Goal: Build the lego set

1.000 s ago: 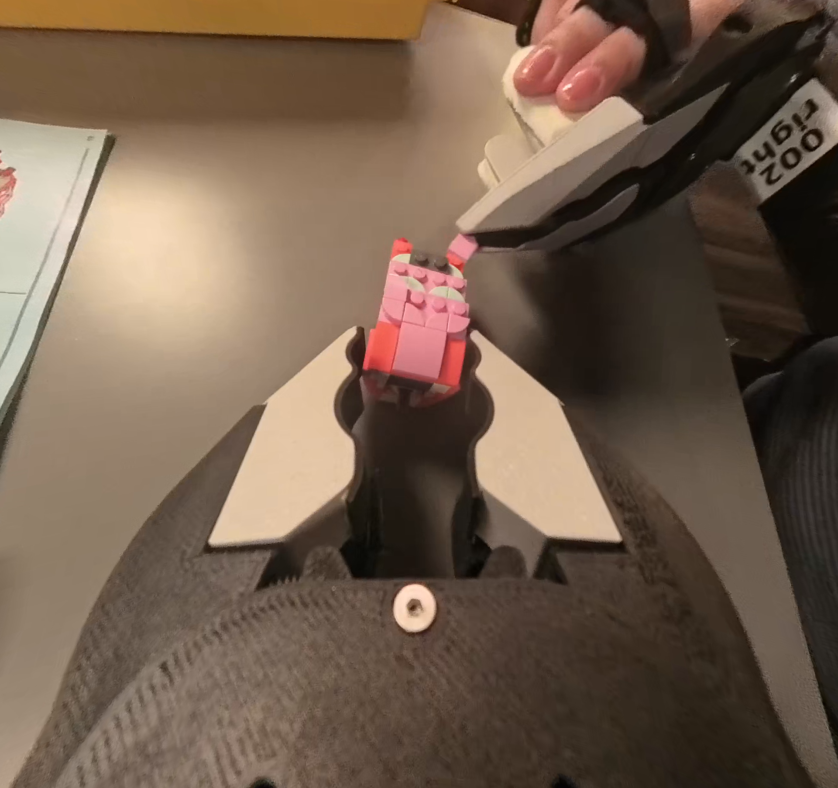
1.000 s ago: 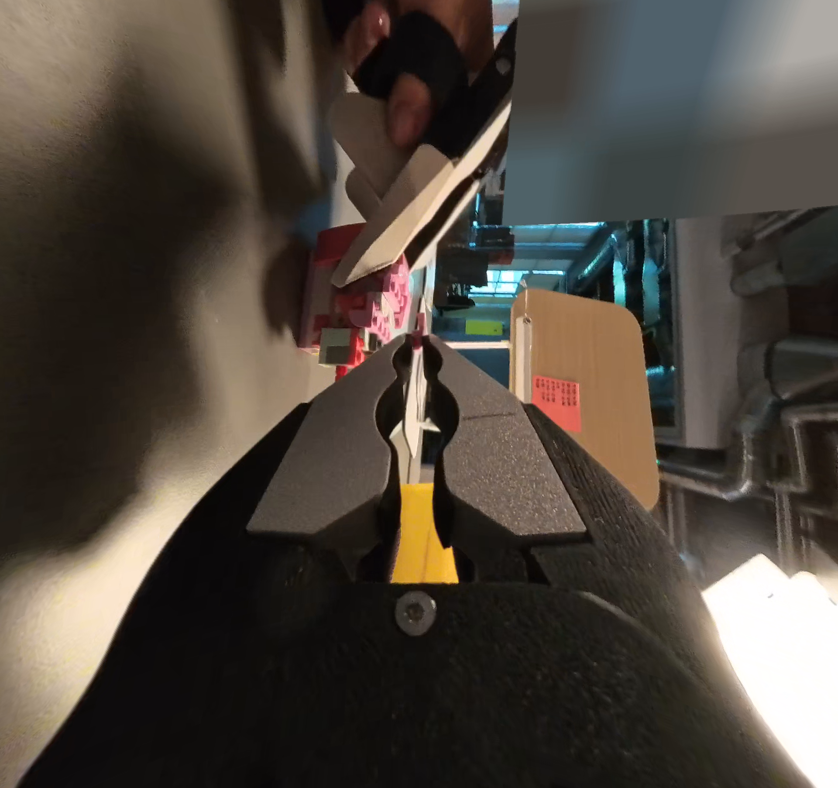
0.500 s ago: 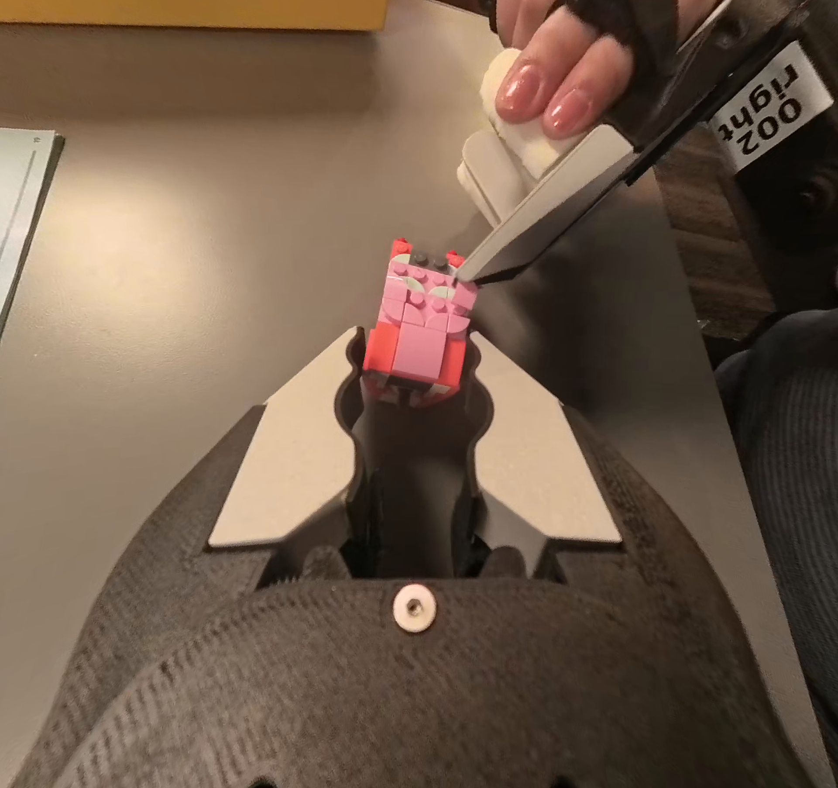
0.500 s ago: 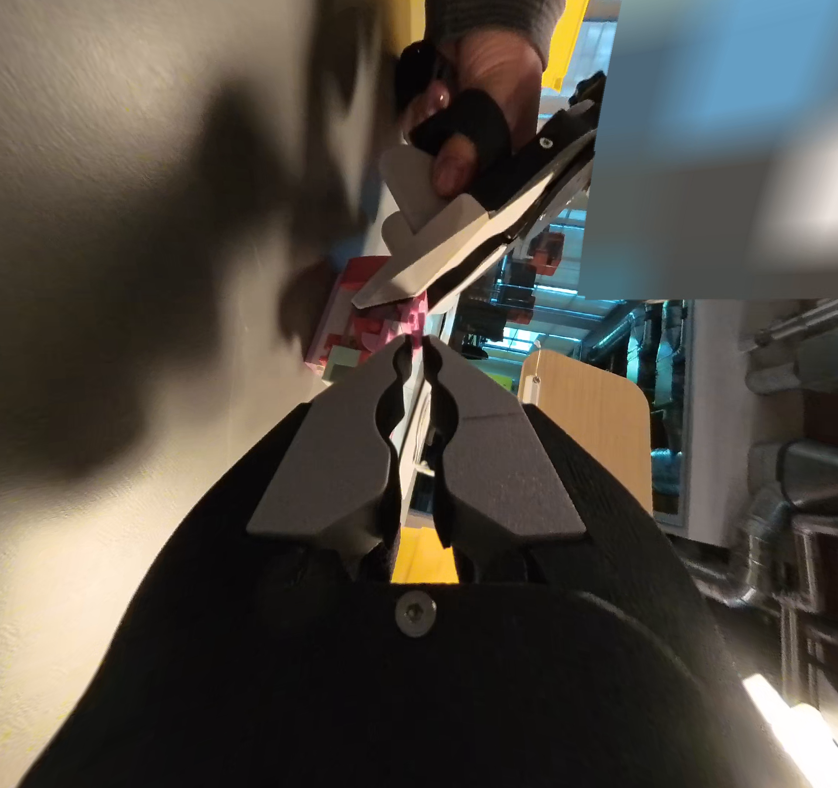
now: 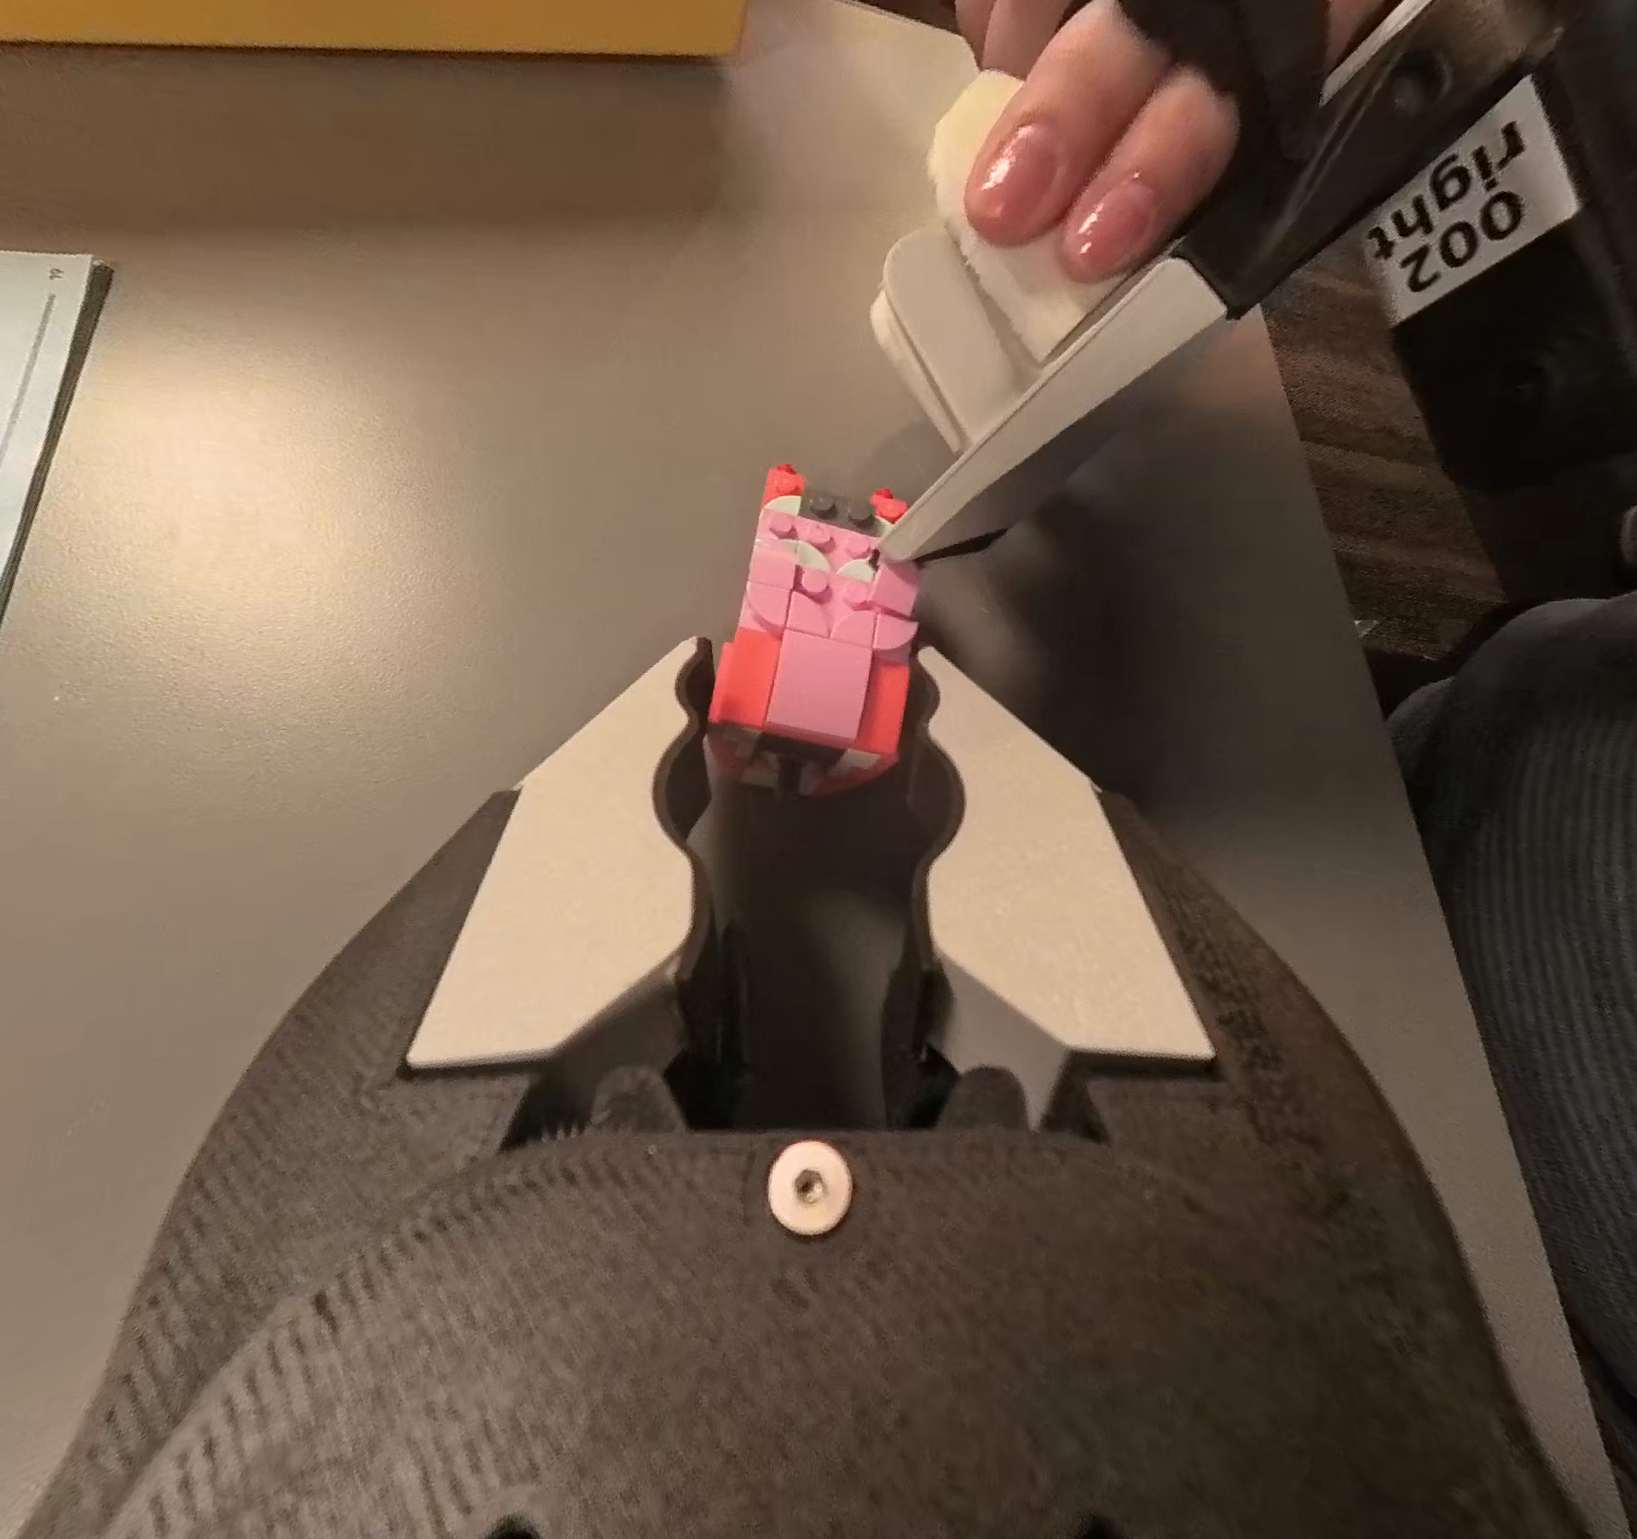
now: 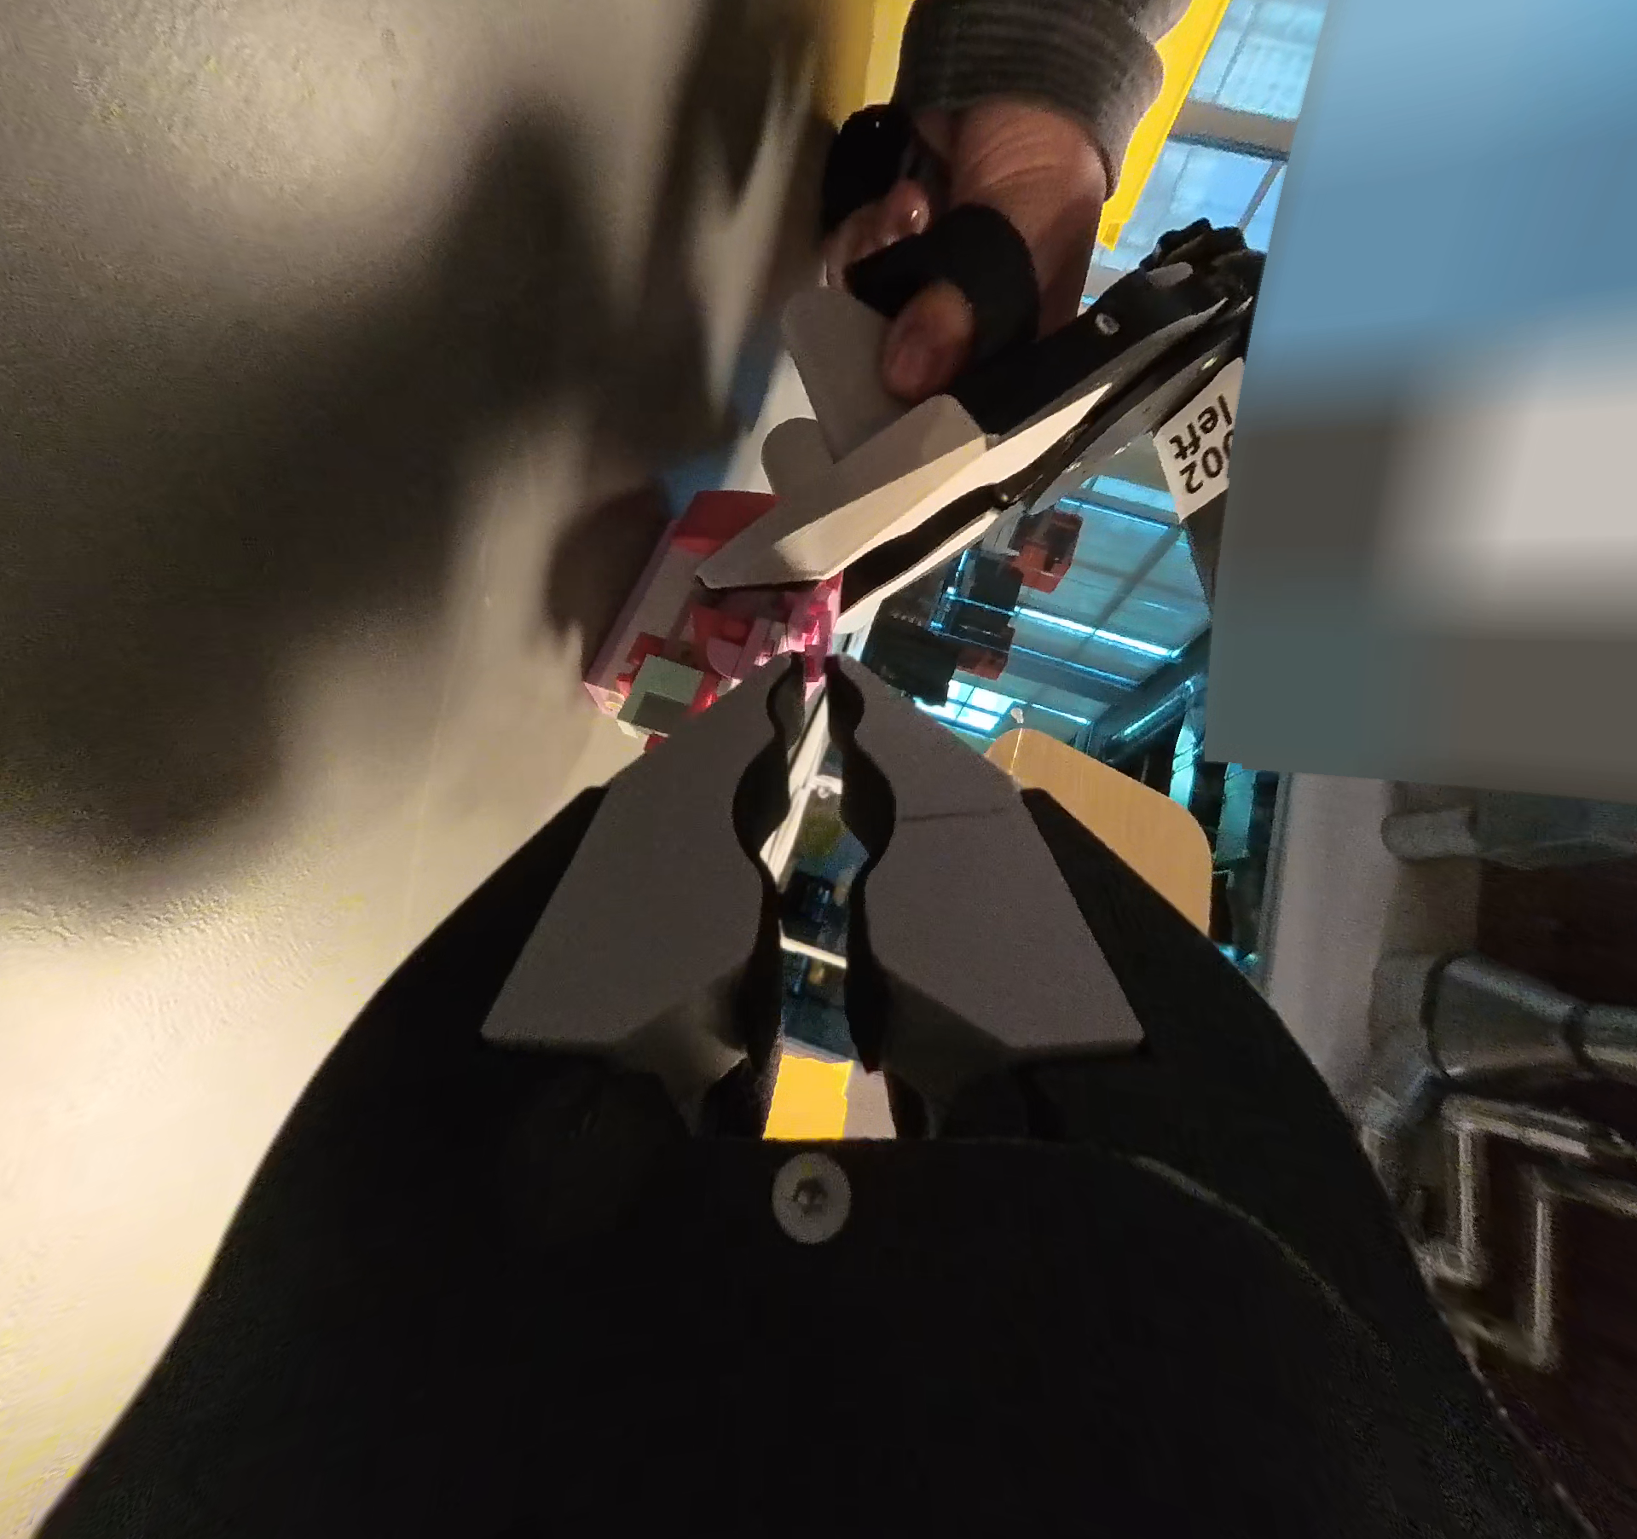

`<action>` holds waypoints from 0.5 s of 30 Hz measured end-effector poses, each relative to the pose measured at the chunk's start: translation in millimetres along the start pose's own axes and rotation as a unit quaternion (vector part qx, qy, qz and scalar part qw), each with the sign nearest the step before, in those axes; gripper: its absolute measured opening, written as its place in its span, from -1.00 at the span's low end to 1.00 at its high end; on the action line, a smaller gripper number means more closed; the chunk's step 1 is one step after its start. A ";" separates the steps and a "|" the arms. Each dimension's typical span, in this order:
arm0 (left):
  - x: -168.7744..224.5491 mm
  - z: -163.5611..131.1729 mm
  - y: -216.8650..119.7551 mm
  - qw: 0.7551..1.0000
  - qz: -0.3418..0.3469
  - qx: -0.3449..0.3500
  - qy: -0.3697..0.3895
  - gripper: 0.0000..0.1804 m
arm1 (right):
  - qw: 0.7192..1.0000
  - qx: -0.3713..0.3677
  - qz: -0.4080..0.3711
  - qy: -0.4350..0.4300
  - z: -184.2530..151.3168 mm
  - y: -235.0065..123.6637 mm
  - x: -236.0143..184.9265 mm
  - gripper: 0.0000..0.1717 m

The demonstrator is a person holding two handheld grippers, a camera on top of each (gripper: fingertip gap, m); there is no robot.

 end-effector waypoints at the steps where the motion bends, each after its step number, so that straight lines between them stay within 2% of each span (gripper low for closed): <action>1: 0.1 0.0 0.1 1.000 0.000 0.000 0.000 -0.53 | 1.000 0.001 0.000 -0.004 0.0 0.1 0.0 -0.98; 15: 1.1 -0.1 0.1 1.000 -0.005 -0.001 0.001 -0.53 | 1.000 0.017 0.004 -0.019 0.3 -2.7 -0.8 -0.98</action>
Point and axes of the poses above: each gripper's, where its closed fingertips meet, y out along the fingers, z out of its top, x = y × z across the jaws, the point moved 3 cm from there along -y, back along the fingers, and after that the axes turned 5 degrees about z, right-handed, at the moved point
